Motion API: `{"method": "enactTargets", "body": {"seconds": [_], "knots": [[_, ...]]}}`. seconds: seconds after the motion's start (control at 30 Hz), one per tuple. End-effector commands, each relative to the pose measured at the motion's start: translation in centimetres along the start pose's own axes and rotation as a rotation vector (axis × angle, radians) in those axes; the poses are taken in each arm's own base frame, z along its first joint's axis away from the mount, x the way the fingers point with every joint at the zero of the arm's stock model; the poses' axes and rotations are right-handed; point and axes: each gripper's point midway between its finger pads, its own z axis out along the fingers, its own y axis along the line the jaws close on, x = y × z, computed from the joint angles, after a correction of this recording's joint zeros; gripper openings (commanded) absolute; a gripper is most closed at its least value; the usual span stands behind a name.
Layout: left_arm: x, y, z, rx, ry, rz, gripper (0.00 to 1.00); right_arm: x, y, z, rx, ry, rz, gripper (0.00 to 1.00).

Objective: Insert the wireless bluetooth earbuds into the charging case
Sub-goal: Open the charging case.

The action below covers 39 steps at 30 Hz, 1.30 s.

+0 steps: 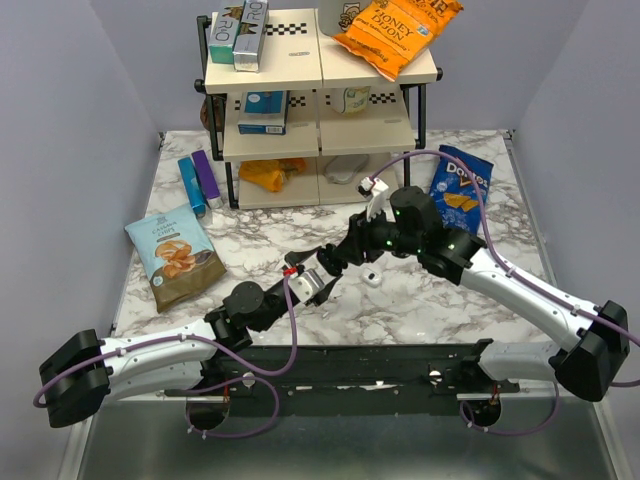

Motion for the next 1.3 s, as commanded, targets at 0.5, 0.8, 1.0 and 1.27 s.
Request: {"method": "enactTargets", "body": {"seconds": [0.5,0.8,1.0,1.27], "knots": [[-0.7,1.5,0.7,-0.104,0.015,-0.094,0.39,-0.7,0.9,-0.8,-0.023,-0.008,-0.055,0.01],[0.5,1.3,1.5,-0.114,0.13,-0.158,0.75,-1.7,1.9,-2.2,-0.023,-0.043,-0.154,0.01],[0.8,1.5,1.5,-0.131,0.168,-0.169,0.99,-2.7,2.4,-3.3,-0.015,-0.074,-0.196,0.01],[-0.9,0.3,0.5,-0.036,0.151,-0.216,0.99,-4.2,2.0,-4.9,0.03,-0.154,-0.255,0.01]]}}
